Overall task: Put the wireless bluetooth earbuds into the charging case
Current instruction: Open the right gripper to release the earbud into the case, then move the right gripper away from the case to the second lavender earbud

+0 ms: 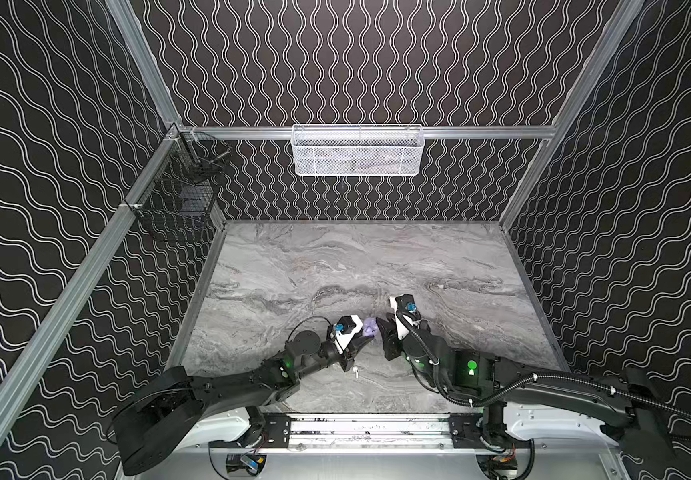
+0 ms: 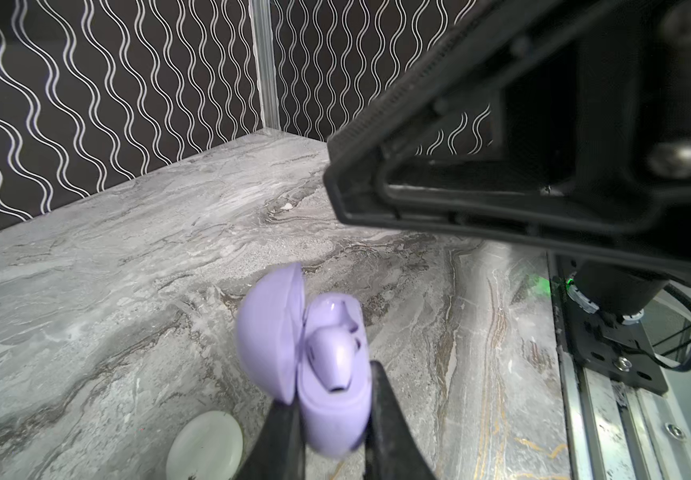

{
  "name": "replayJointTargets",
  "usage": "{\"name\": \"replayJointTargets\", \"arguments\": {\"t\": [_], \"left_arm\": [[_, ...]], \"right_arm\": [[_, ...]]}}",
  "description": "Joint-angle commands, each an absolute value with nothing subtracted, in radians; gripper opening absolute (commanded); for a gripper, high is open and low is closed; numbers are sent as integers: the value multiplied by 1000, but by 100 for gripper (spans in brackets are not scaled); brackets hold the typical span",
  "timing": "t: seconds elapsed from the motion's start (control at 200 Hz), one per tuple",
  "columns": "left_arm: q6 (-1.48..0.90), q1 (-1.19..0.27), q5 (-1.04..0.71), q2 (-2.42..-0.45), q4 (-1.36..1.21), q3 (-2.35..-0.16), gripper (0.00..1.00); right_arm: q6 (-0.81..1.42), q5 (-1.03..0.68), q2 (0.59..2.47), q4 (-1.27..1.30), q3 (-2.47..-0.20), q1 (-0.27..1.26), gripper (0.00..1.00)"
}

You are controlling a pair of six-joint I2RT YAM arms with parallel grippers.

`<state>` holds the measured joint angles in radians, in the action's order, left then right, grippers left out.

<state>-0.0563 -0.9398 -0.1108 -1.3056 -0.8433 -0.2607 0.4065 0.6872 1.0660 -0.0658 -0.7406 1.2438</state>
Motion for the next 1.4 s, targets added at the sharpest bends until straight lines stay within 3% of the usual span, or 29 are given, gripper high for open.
{"name": "replayJointTargets", "arguments": {"t": [0.0,0.35,0.536,1.031,1.396], "left_arm": [[-59,-939,-85,-1293,-866,-256,0],[-54,-937,-16,-1237,-850,-232,0],[-52,-937,15,-1205,-842,-219,0],[-54,-937,18,-1177,-828,-212,0],[-50,-937,29,-1160,-818,-207,0]], "right_arm": [[464,720,1075,-149,-774,1240,33],[619,668,1142,-347,-894,1162,50],[668,451,1179,-383,-922,1026,53],[765,339,1447,-457,-1025,965,53],[819,262,1562,-451,-1011,930,47]]}}
